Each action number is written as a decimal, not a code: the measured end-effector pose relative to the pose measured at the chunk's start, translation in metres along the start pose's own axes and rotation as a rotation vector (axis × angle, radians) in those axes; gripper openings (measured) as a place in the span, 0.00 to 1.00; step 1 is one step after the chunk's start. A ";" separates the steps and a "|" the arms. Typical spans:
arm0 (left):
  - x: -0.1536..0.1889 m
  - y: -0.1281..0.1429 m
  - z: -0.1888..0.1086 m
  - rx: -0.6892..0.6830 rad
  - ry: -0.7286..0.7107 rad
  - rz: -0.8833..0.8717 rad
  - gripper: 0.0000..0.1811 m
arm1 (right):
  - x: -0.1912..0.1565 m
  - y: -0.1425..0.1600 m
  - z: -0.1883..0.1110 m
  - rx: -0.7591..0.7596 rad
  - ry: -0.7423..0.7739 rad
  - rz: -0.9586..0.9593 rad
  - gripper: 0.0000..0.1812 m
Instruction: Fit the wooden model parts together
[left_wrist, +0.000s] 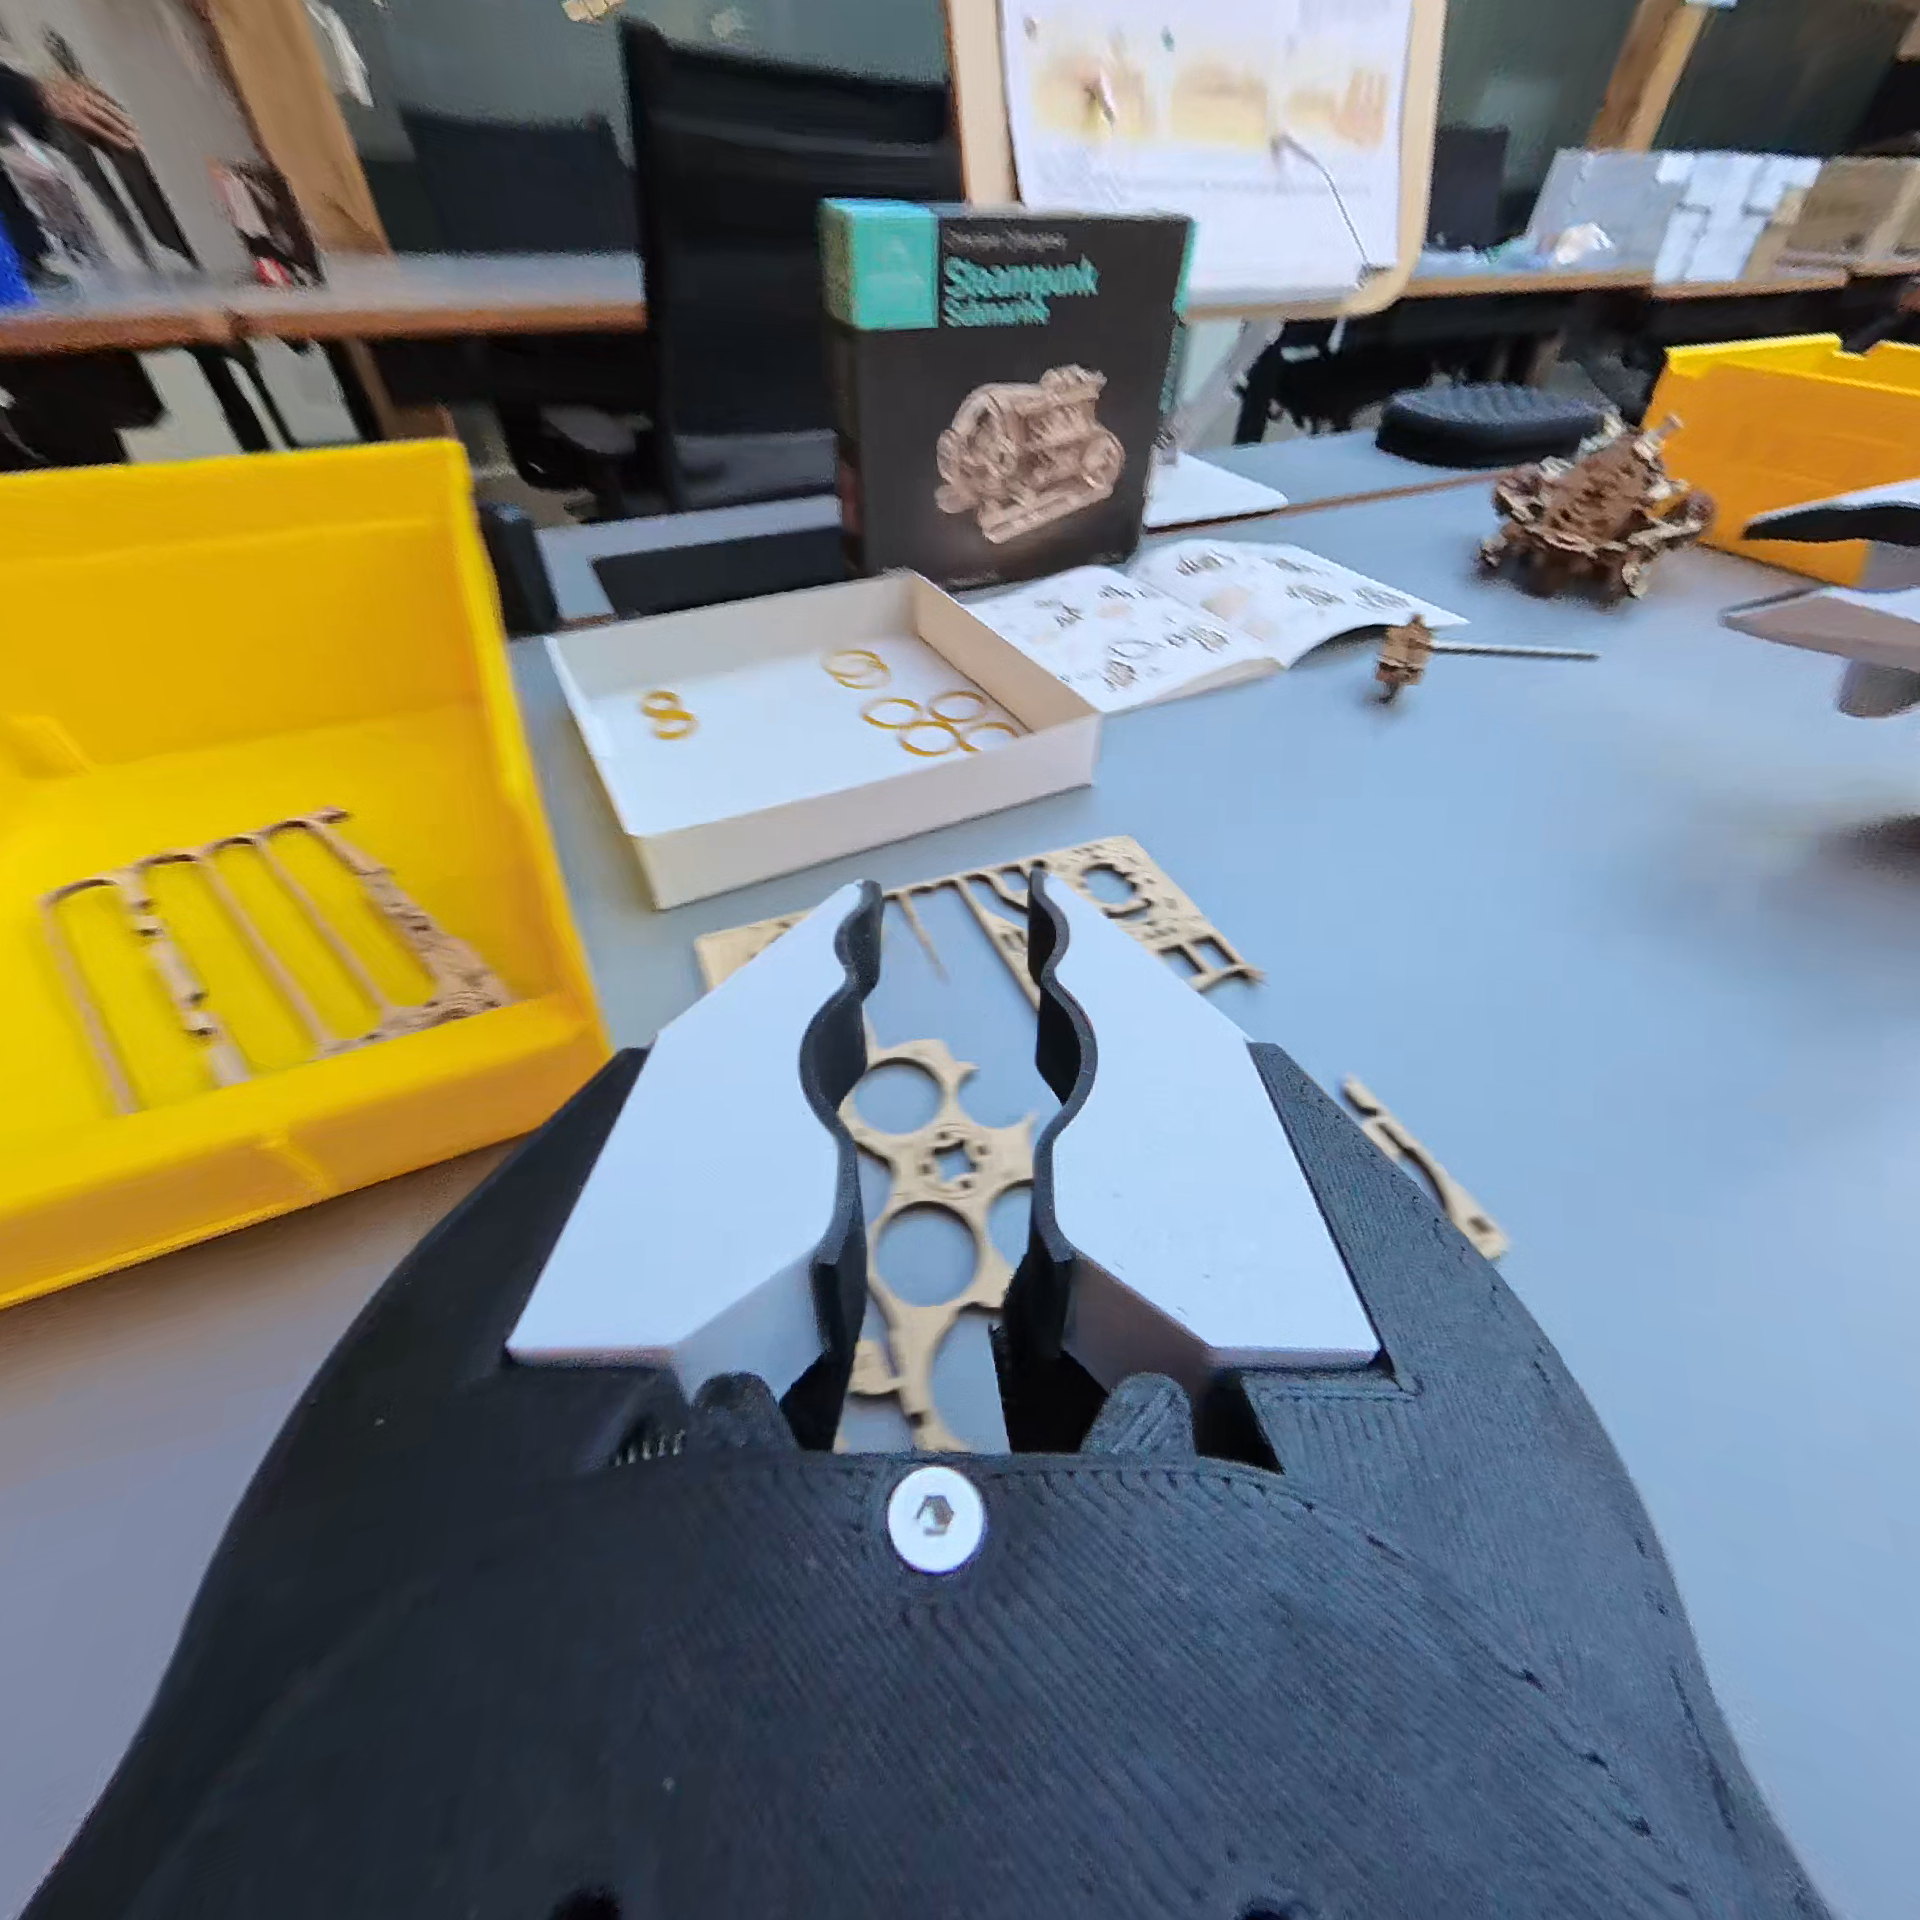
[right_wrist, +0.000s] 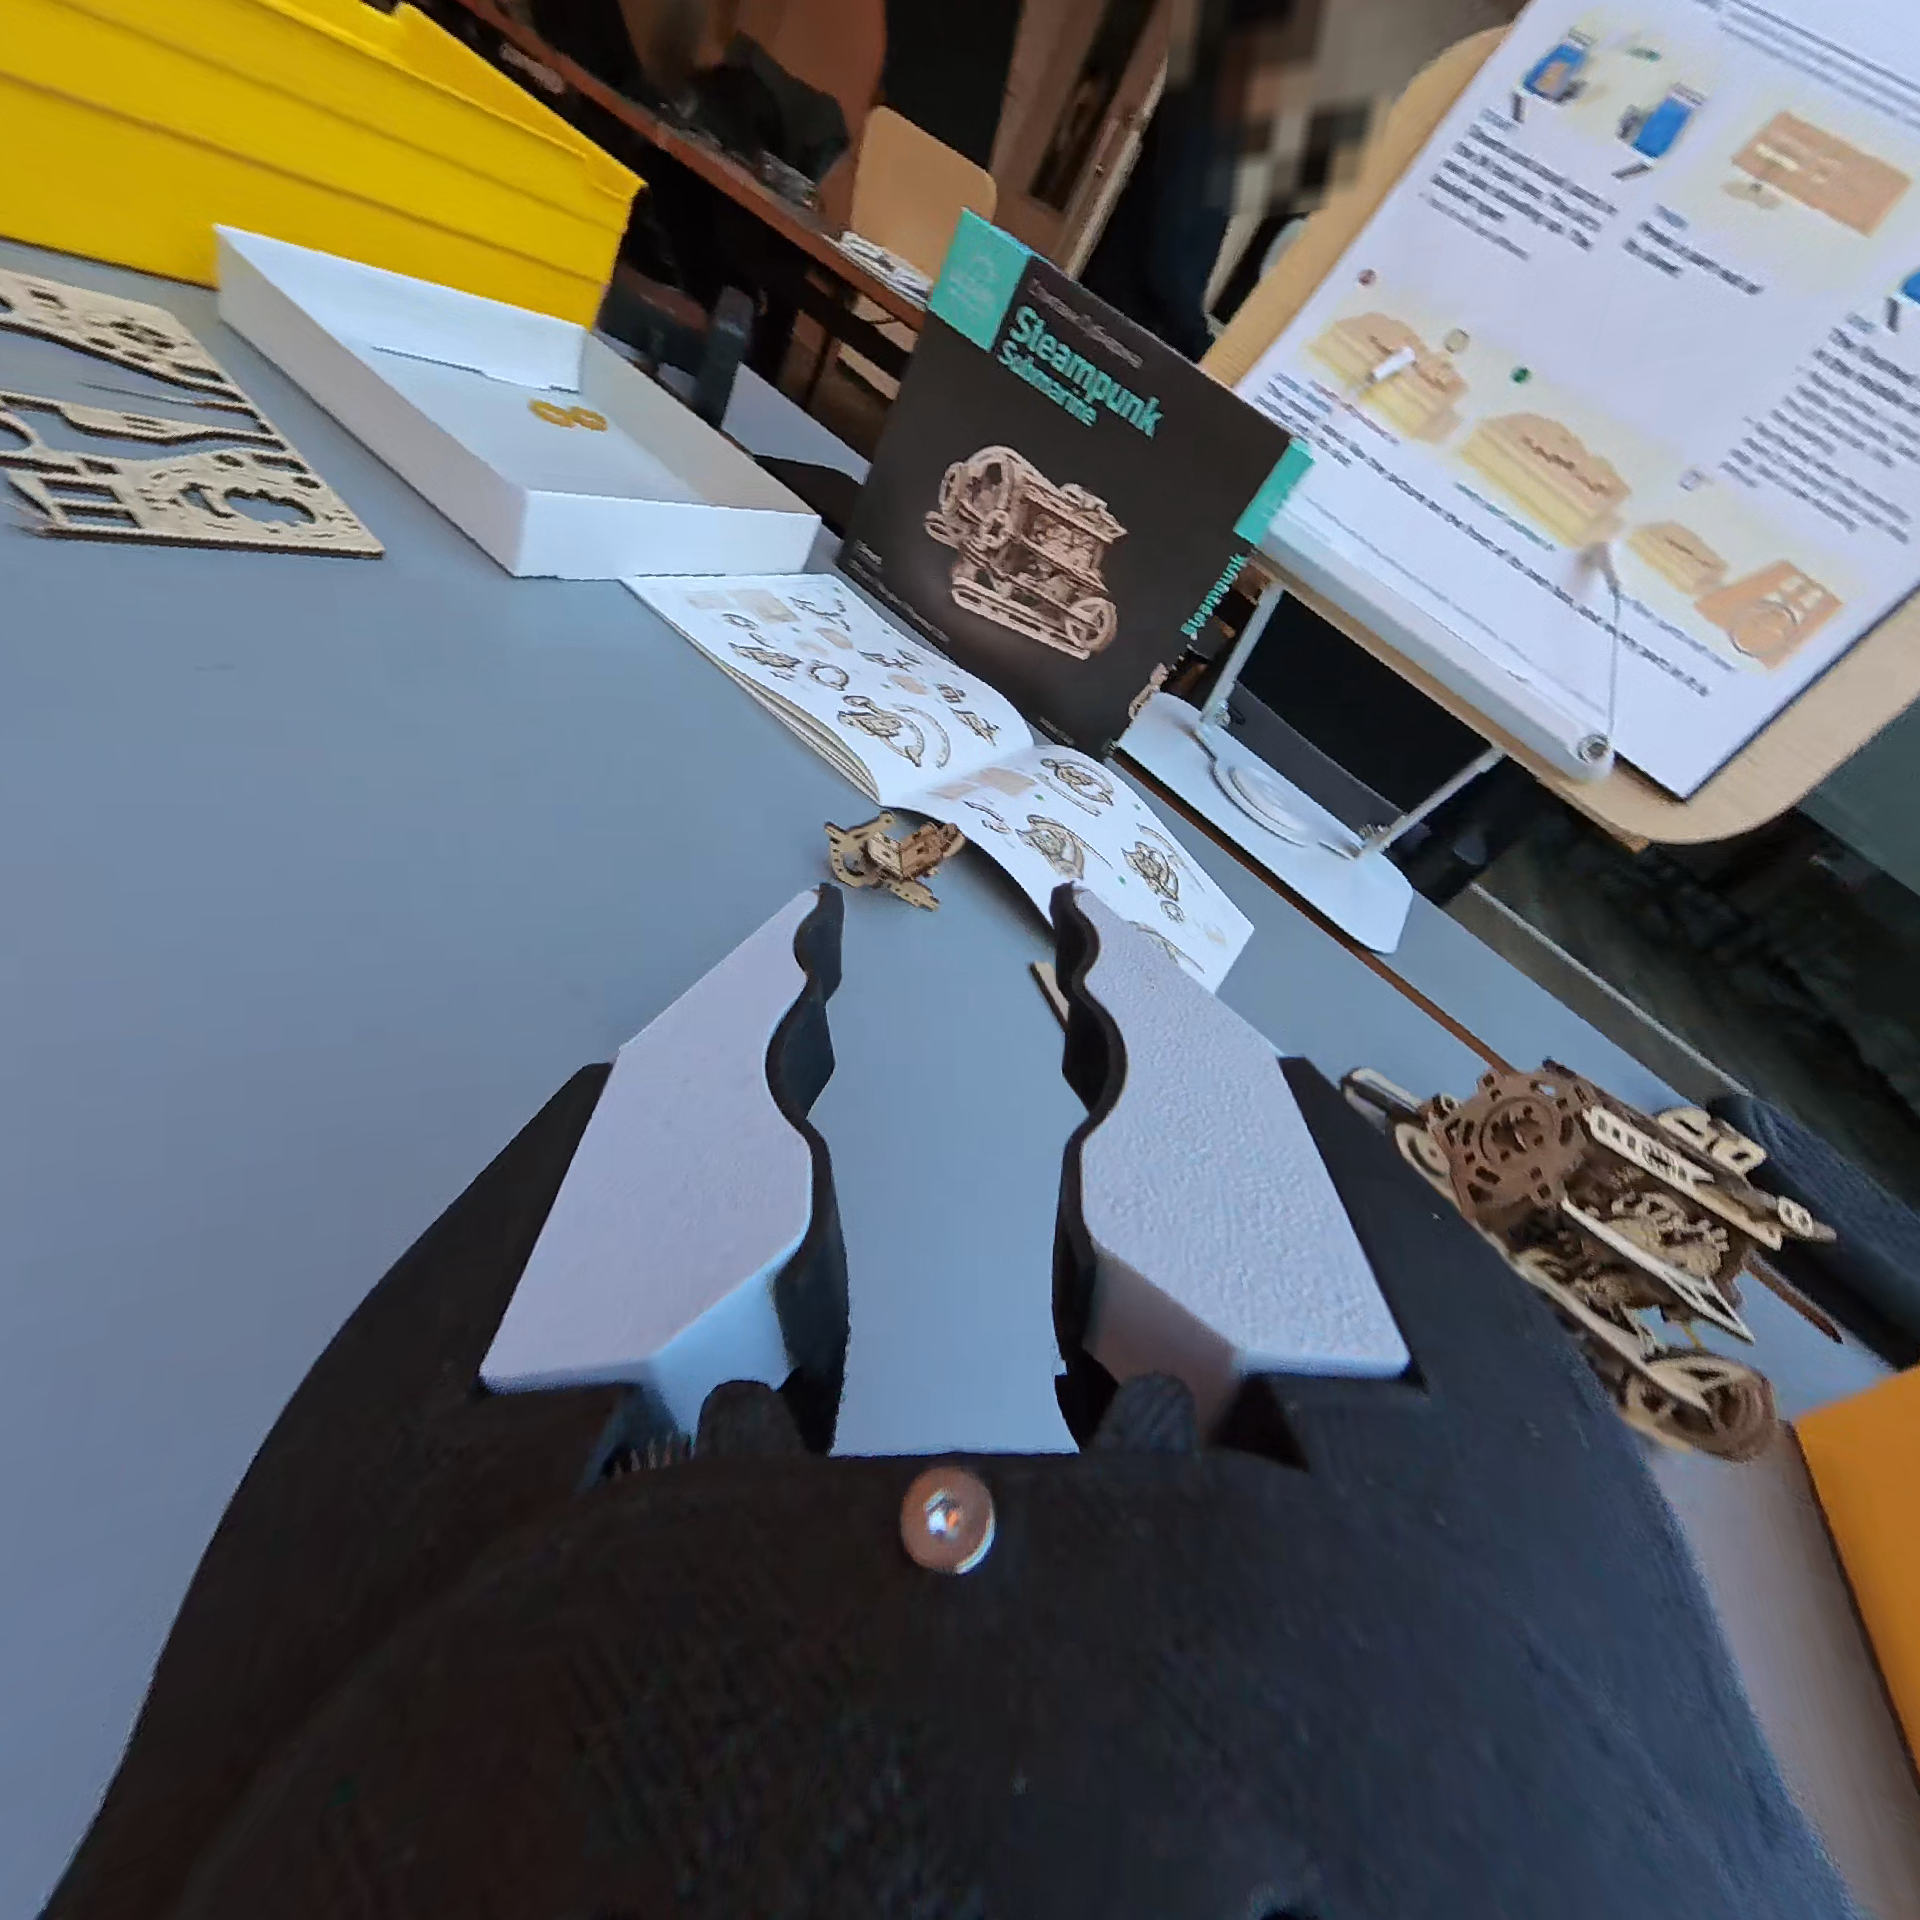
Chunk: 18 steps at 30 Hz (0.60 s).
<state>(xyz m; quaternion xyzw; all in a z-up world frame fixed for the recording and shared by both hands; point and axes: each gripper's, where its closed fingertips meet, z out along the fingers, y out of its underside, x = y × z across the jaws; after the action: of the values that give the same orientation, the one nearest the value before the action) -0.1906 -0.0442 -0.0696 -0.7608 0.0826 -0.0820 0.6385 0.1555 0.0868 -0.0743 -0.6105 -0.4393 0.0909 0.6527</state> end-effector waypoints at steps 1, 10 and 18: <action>-0.011 0.001 -0.004 0.016 -0.016 -0.008 0.15 | 0.003 0.003 0.000 -0.013 0.023 0.015 0.22; -0.024 0.004 -0.041 0.072 0.001 -0.153 0.14 | 0.011 0.018 0.013 -0.088 0.094 -0.034 0.22; 0.003 0.049 -0.052 -0.193 -0.048 -0.061 0.13 | 0.006 0.016 0.006 -0.069 0.068 -0.030 0.21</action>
<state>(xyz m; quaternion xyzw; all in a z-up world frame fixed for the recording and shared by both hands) -0.2004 -0.1035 -0.1084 -0.8227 0.0517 -0.0751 0.5611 0.1612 0.0991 -0.0861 -0.6287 -0.4287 0.0451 0.6473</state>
